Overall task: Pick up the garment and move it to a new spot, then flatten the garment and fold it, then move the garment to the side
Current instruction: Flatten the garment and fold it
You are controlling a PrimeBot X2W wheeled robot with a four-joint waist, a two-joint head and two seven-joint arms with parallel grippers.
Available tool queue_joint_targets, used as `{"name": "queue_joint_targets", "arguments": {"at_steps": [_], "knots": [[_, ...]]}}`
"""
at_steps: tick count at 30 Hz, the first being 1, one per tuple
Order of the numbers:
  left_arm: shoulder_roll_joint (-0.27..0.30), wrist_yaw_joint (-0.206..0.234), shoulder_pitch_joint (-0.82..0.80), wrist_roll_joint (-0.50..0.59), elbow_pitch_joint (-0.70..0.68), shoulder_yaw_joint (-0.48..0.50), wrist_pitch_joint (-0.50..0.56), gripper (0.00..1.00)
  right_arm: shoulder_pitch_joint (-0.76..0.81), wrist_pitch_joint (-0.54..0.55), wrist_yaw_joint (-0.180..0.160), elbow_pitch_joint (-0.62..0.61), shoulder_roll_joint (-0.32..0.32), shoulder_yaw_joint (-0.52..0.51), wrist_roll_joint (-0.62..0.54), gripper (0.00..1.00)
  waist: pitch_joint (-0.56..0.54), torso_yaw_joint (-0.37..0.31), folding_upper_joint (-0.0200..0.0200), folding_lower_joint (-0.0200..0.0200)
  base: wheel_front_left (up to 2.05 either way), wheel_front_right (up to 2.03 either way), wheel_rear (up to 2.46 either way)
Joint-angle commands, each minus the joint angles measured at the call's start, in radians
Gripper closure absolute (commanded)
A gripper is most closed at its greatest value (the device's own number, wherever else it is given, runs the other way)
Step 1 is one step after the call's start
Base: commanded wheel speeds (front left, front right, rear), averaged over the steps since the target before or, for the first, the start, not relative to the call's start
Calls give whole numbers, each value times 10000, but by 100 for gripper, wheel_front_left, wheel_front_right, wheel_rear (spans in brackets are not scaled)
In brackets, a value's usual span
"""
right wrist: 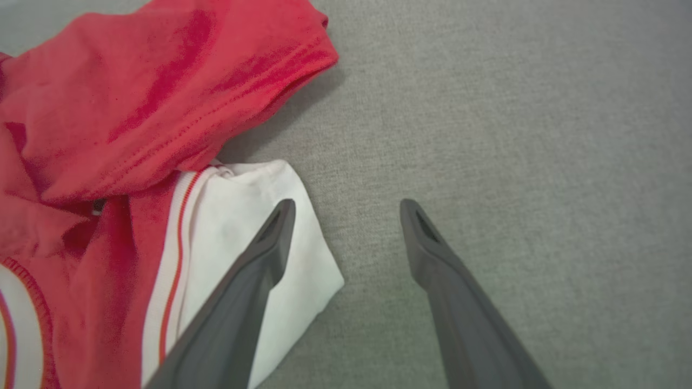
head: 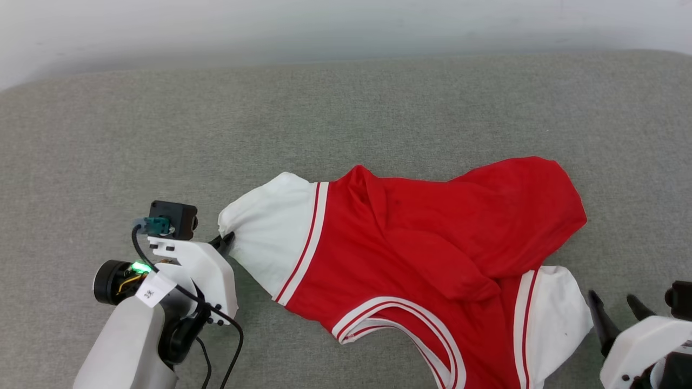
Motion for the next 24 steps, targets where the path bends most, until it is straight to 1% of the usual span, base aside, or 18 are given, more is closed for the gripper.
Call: {"name": "queue_joint_targets", "arguments": {"at_steps": [1, 5, 10, 15, 17, 18, 19, 20, 24], "knots": [[-7, 51, 146, 15, -65, 70, -100, 100, 29, 174, -3, 41, -105, -55, 132, 0, -57, 59, -1, 0, 0, 0, 0], [-42, 146, 368, 56, -425, 83, -465, 100, 39, 1386, -3, 402, -412, -15, 313, 0, -136, 190, -1, 0, 0, 0, 0], [-81, 209, 552, 54, -889, -28, -477, 100, -218, 2240, -3, 792, -753, 404, 520, 0, -150, 403, -1, 0, 0, 0, 0], [-107, 178, 612, 0, -1092, -149, -401, 100, -168, 3311, -2, 1307, -805, 1008, 897, 0, -116, 574, -1, 0, 0, 0, 0], [-112, 170, 613, -34, -1128, -195, -389, 100, -70, 3790, 6, 1473, -704, 1093, 1033, 0, -88, 627, -1, 0, 0, 0, 0], [-106, 170, 620, -36, -1140, -206, -396, 100, -22, 4042, 10, 1535, -700, 1132, 1043, 54, -78, 646, -1, 0, 0, 0, 0], [-103, 174, 633, -40, -1151, -220, -400, 100, 8, 4224, 10, 1554, -647, 1148, 1153, 85, -69, 661, -1, 0, 0, 0, 0], [-95, 174, 644, -50, -1157, -230, -407, 100, 9, 4341, 12, 1528, -591, 1135, 1228, 100, -67, 667, -1, 0, 0, 0, 0], [-43, 194, 712, -79, -1135, -205, -485, 100, 9, 4507, 6, 1287, -737, 974, 1314, 100, -163, 636, -1, 0, 0, 0, 0]]}}
